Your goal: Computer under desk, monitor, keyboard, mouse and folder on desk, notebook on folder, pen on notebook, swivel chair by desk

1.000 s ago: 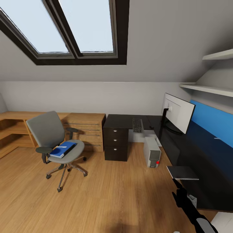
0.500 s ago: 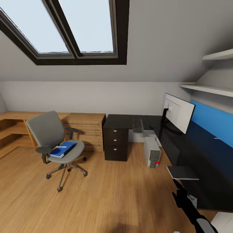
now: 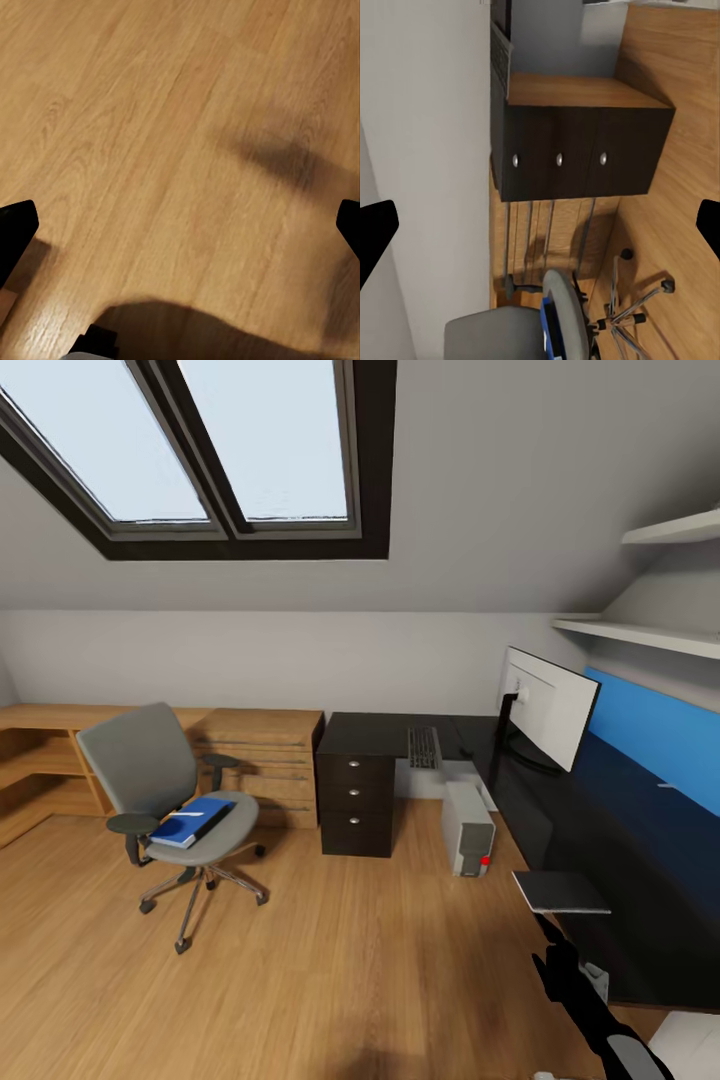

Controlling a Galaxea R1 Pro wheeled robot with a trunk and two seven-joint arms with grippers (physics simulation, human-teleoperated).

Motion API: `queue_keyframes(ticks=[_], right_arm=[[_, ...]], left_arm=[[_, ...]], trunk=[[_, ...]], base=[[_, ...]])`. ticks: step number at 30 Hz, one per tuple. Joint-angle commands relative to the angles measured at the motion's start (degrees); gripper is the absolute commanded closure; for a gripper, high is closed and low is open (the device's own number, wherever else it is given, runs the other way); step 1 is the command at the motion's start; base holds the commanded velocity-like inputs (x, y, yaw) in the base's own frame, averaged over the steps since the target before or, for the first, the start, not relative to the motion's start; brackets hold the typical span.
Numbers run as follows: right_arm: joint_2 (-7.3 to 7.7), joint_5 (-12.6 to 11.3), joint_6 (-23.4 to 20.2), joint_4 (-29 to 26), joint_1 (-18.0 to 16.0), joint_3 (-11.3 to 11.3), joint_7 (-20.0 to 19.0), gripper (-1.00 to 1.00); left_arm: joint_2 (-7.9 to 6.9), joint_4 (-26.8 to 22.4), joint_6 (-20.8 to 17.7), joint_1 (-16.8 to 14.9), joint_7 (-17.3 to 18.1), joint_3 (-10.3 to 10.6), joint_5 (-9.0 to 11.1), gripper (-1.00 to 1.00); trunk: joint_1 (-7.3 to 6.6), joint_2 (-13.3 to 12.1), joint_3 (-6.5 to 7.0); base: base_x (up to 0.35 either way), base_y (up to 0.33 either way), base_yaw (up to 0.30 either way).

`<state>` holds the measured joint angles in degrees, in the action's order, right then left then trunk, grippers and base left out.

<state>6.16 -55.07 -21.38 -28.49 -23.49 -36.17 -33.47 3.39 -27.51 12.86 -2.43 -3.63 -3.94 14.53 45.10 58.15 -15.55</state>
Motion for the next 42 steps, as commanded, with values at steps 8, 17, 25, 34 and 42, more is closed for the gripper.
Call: queue_keyframes(ticks=[8,17,25,34,42], right_arm=[[-0.01,-0.4,-0.5,0.1,-0.1,-0.2,-0.1,-1.00],[-0.06,-0.4,-0.5,0.1,0.0,-0.2,-0.1,-1.00],[-0.09,-0.4,-0.5,0.1,0.0,-0.2,-0.1,-1.00],[-0.10,-0.4,-0.5,0.0,-0.1,-0.2,-0.1,-1.00],[-0.10,-0.5,-0.5,-0.1,-0.1,-0.1,-0.2,-1.00]], left_arm=[[0.03,0.0,0.1,0.0,0.0,-0.1,0.4,-1.00],[0.03,0.0,0.1,0.0,0.0,-0.2,0.4,-1.00],[0.03,0.1,0.1,0.0,0.0,-0.2,0.4,-1.00],[0.03,0.1,0.2,0.0,0.0,-0.2,0.4,-1.00],[0.03,0.1,0.2,0.0,-0.1,-0.2,0.5,-1.00]], trunk=[[0.00,0.0,-0.43],[0.00,0.0,-0.57],[0.00,0.0,-0.59],[0.00,0.0,-0.60],[1.76,3.3,-2.03]], base=[[0.000,0.000,-0.143],[0.000,0.000,-0.062],[0.000,0.000,-0.009],[0.000,0.000,-0.001],[0.000,0.000,0.000]])
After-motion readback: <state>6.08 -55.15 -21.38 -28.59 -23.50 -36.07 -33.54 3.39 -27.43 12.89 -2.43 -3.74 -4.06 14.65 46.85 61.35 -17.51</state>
